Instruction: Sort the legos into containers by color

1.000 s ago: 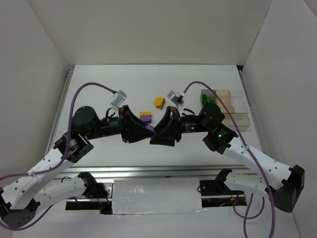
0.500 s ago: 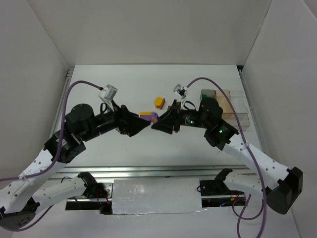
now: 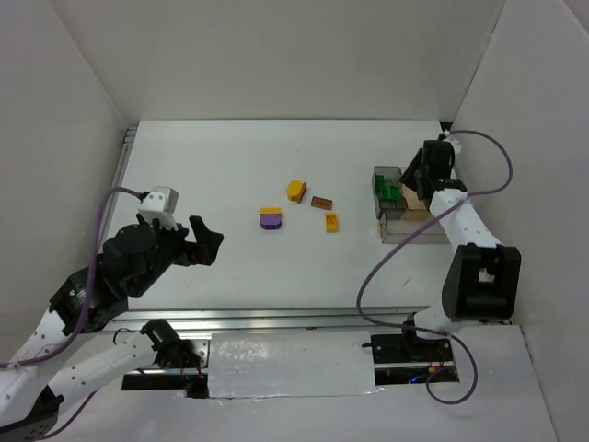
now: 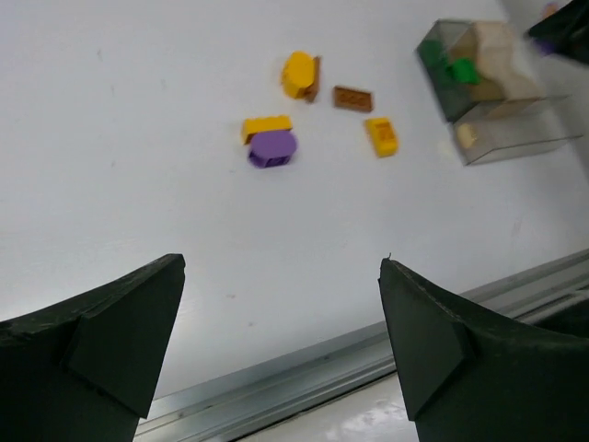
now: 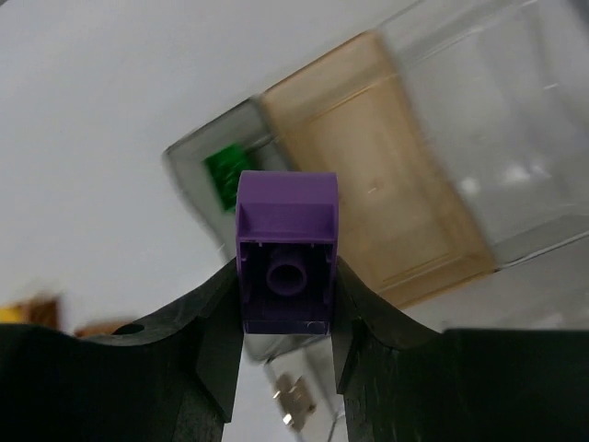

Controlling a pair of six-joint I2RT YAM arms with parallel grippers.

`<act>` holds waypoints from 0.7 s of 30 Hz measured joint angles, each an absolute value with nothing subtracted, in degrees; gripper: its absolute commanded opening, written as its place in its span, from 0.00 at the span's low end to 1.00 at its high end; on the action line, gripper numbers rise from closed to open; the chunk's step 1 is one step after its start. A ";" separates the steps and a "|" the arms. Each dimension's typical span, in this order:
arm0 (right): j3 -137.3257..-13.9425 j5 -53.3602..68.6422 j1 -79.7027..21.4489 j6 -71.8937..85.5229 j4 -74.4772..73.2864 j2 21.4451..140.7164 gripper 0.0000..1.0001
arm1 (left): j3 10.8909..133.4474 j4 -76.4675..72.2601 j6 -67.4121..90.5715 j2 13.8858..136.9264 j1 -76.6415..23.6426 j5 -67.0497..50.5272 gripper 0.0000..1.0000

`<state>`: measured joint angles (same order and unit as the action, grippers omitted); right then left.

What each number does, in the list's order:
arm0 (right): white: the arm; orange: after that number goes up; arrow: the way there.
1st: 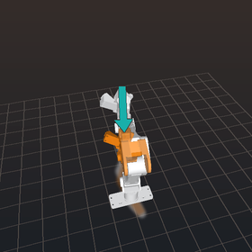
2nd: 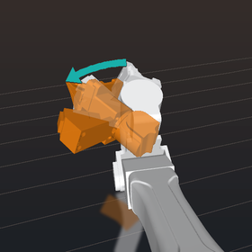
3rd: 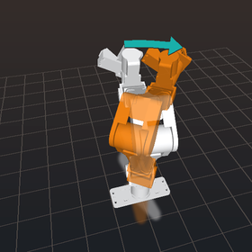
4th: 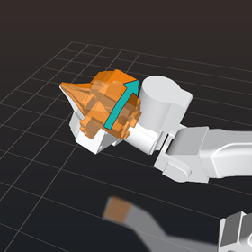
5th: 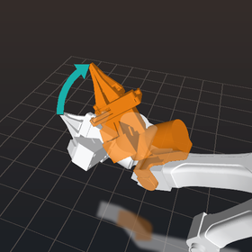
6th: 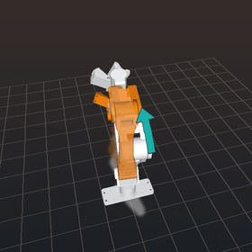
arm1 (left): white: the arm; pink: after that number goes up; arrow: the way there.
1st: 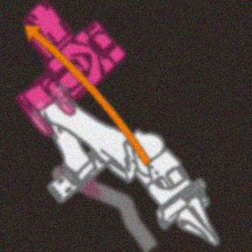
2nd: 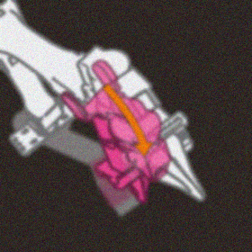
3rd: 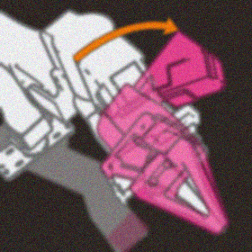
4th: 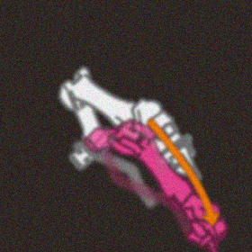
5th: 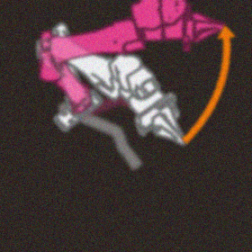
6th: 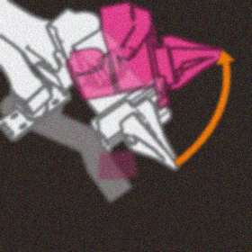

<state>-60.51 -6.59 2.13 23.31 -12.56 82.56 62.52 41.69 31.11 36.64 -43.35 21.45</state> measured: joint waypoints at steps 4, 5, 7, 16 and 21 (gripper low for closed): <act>-67.11 -12.14 7.22 23.57 -15.20 89.69 0.01 | 54.48 43.51 30.11 35.35 -43.33 24.21 1.00; -69.30 -12.99 7.62 23.29 -16.60 91.50 0.01 | 53.56 44.31 30.00 35.38 -43.33 24.34 1.00; -74.24 -14.11 7.68 22.52 -18.65 95.81 0.01 | 52.69 44.51 29.89 35.44 -43.33 24.97 1.00; -79.15 -14.81 7.60 21.37 -23.46 104.99 0.11 | 52.53 43.33 28.64 34.52 -43.31 25.45 1.00; -79.15 -14.33 7.60 21.52 -23.68 105.16 0.44 | 52.49 42.68 28.40 34.50 -43.31 24.56 1.00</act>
